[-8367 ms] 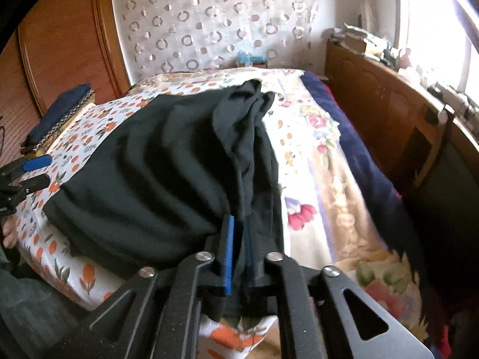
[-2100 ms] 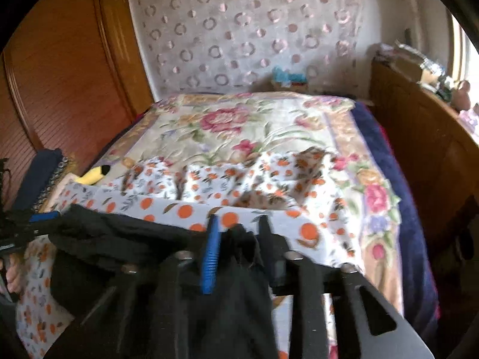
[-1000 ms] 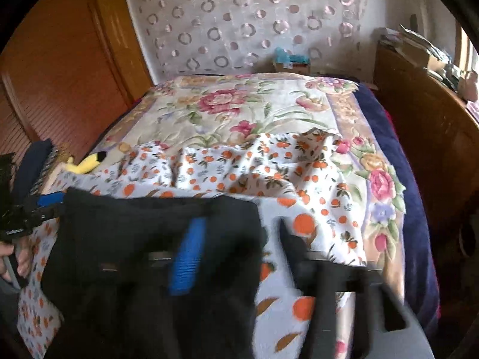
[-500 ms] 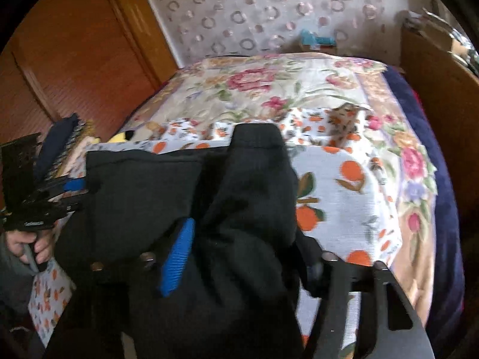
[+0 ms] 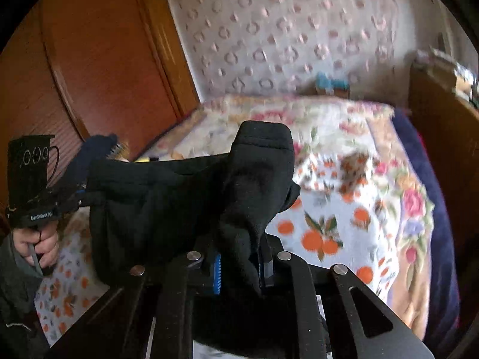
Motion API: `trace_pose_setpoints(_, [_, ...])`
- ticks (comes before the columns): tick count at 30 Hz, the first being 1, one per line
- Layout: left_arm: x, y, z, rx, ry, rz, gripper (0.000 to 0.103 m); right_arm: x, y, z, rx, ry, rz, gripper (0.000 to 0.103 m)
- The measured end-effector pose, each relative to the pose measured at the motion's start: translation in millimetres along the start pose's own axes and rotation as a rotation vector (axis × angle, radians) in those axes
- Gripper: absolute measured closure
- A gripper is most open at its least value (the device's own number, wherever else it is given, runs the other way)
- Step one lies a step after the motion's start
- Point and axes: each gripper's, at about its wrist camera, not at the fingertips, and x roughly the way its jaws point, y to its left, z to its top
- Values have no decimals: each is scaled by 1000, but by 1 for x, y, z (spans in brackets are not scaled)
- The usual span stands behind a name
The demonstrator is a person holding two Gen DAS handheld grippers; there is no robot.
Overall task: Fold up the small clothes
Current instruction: 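Lift the folded shirt with both grippers toward the clothes stack, then lower the shirt onto the clothes stack and open both grippers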
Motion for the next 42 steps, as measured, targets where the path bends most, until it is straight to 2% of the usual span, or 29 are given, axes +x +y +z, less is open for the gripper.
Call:
trace_pose_setpoints(4, [-52,3,1,-9,-95,8,94,-20,34,19,-80,-56,6,87])
trace_pose_setpoints(9, [-129,27,-10,-42,-207,88,94,-21,84,41,-197,-103,71,87])
trace_pose_setpoints(12, [-171,46,-24,-70,-250,166,94,-7,123,60,-290,-118,129,87])
trace_pose_setpoints(16, [-223,77,-52,-141,-292,269,94,32,177,90,-413,-104,225,87])
trace_pose_setpoints(19, [-245,96,-77,-192,-314,364,94,66,219,111,-502,-85,266,87])
trace_pose_setpoints(22, [-245,118,-97,-227,-295,440,96,104,259,128,-579,-62,302,87])
trace_pose_setpoints(24, [-242,130,-106,-253,-286,454,96,129,285,135,-639,-59,297,87])
trace_pose_setpoints(29, [-229,151,-118,-270,-251,503,96,196,310,148,-684,-46,245,85])
trace_pose_setpoints(30, [-229,157,-117,-267,-240,522,96,207,311,150,-671,-42,229,83])
trace_pose_setpoints(32, [-225,158,-118,-262,-225,529,96,216,315,152,-639,-44,183,71])
trace_pose_setpoints(34, [-224,157,-119,-252,-217,528,96,206,325,153,-586,-66,138,55])
trace_pose_setpoints(36, [-228,153,-120,-238,-221,546,92,192,322,149,-537,-73,148,53])
trace_pose_setpoints(37, [-230,152,-120,-230,-225,556,86,186,322,145,-525,-76,153,51])
trace_pose_setpoints(40, [-237,143,-120,-209,-257,556,62,155,312,127,-484,-101,136,46])
trace_pose_setpoints(42, [-239,135,-119,-192,-271,548,60,134,306,106,-454,-112,133,42])
